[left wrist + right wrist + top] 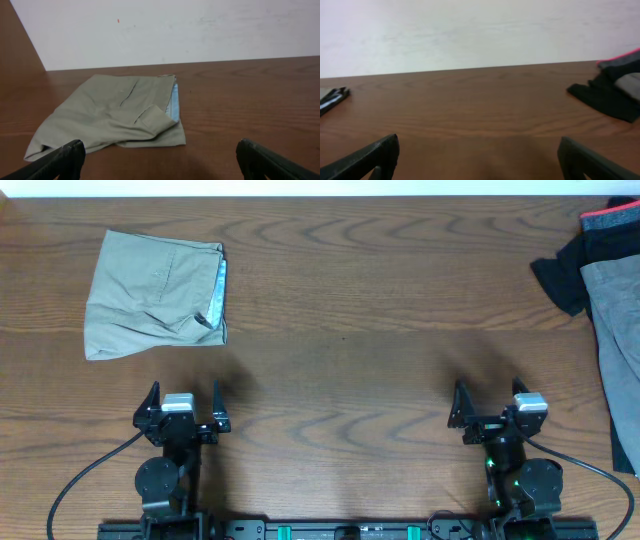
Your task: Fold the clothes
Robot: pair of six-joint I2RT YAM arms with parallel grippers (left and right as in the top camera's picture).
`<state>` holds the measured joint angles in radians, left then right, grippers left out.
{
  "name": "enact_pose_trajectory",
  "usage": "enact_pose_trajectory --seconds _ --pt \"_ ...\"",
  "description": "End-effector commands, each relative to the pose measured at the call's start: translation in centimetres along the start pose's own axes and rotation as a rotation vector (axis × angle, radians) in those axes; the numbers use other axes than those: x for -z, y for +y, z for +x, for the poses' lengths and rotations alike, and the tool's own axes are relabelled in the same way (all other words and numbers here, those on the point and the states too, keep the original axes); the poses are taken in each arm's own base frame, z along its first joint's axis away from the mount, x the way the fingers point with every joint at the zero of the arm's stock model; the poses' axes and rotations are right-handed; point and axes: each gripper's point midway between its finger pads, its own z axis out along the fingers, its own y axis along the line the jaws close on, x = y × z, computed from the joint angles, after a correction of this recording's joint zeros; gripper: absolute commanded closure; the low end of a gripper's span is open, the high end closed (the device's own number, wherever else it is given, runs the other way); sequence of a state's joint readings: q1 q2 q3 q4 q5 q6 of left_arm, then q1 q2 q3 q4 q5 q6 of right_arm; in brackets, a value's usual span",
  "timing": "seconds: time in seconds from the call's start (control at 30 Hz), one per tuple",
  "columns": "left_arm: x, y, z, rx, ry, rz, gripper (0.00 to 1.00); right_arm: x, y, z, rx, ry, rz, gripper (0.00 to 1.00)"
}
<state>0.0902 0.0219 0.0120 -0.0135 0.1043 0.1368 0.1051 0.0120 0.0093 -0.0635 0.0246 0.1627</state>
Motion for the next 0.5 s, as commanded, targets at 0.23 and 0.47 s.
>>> enact_pose_trajectory --seconds 0.23,0.47 --pt "0.0 -0.8 1.4 0.041 0.051 0.043 0.02 0.0 -0.6 -1.1 -0.034 -0.053 0.036 0.01" --pt "0.0 -0.8 1.5 0.365 0.061 0.035 0.02 0.2 1.6 -2.1 -0.262 -0.073 -0.098 0.01"
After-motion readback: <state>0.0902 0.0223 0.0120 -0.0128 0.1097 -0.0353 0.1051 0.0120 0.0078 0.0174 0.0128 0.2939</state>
